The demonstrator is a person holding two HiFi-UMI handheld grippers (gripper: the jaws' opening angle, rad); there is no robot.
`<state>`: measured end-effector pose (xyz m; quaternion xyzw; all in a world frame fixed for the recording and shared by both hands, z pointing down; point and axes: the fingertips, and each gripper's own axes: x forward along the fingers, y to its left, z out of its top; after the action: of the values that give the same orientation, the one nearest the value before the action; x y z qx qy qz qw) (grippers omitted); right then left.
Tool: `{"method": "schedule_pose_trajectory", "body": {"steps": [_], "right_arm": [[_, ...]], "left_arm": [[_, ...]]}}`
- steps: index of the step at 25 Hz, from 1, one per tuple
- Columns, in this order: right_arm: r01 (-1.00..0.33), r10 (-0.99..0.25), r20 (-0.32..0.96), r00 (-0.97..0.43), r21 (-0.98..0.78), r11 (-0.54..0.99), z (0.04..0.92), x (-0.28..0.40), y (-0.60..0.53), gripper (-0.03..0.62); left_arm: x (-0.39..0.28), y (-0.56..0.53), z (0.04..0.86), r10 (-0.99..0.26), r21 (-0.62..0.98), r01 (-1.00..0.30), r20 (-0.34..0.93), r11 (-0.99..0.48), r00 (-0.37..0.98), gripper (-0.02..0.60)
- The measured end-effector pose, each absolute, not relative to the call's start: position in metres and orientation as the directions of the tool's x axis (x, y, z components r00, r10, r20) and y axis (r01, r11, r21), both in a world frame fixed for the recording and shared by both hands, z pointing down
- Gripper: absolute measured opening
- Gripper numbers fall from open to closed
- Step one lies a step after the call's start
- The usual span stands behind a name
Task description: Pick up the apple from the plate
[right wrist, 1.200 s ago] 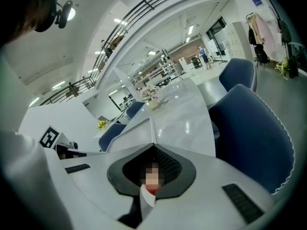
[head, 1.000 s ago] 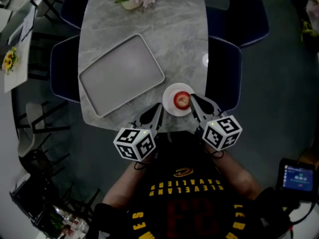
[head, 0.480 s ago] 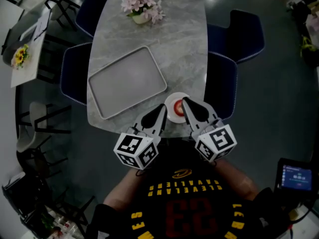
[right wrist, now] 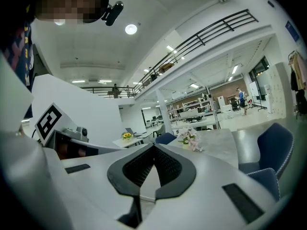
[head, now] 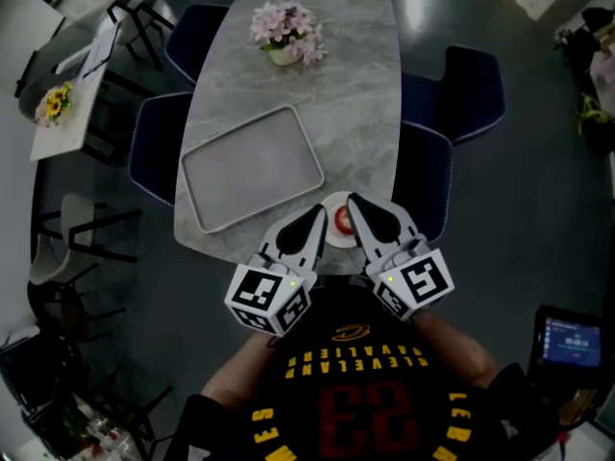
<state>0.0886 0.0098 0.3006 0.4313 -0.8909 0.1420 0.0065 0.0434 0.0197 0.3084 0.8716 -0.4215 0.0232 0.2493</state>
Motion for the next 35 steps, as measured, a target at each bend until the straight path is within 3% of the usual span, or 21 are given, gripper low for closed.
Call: {"method": "schedule_pose_trajectory", "body": {"steps": [13,35], "right_arm": [[-0.752,-0.755,0.055,-0.653,-0.161,0.639,0.264,0.075,0.011,0.006],[-0.755,-0.757,0.047,-0.651,-0.139,0.641,0.255,0.039,-0.006,0.006]], "left_arm": [[0.032,0.022,0.267,-0.784,0.270,-0.800,0.192,-0.536,0.590,0.000],[-0.002,0.008,0.252,-0.798,0.149,-0.807,0.130,-0.571,0.589,0.000]]}}
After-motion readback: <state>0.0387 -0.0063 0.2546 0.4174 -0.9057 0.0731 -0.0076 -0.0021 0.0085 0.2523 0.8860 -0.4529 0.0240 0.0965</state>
